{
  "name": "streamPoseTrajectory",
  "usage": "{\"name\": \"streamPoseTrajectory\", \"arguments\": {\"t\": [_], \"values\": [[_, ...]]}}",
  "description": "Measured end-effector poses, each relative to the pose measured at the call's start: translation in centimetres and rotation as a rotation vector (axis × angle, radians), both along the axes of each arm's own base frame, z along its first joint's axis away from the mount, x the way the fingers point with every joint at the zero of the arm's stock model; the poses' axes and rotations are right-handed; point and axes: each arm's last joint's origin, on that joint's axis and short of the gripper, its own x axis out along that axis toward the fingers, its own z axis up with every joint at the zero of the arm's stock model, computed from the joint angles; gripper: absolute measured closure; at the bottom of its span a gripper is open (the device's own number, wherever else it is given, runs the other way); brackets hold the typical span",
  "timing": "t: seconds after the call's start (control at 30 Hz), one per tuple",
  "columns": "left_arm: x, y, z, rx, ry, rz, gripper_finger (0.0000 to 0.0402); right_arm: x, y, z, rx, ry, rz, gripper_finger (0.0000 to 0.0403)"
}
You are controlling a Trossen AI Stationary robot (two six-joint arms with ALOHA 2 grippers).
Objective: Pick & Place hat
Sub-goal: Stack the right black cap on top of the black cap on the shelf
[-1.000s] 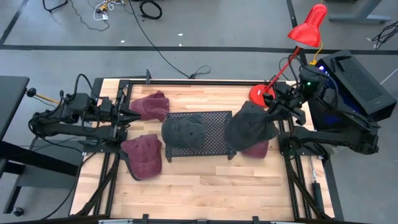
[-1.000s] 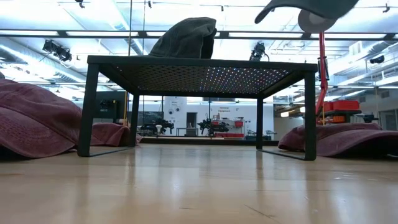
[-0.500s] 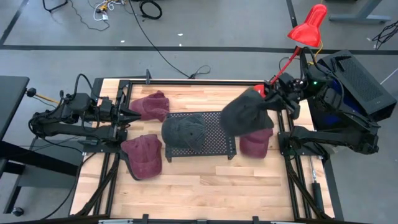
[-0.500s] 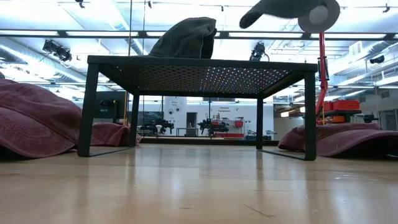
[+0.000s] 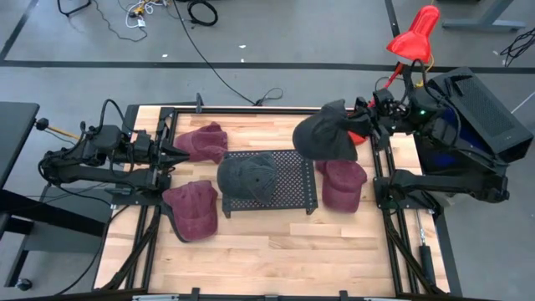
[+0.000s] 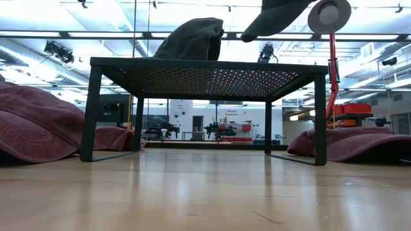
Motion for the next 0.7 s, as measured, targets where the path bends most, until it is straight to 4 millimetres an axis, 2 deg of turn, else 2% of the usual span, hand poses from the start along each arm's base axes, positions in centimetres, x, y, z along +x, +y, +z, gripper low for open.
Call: {"name": "streamPoseTrajectory", "arguments": {"t": [0.43,0.7], "values": [[0.0,0.0,0.0,0.0,0.0,0.0,0.0353,2.3,0.2,-0.3,-0.076,-0.014,-0.162,0.0383],[0.0,0.0,0.0,0.0,0.0,0.0,0.0353,3.0,0.8,0.6,-0.022,-0.111,-0.131,0.0383]]}}
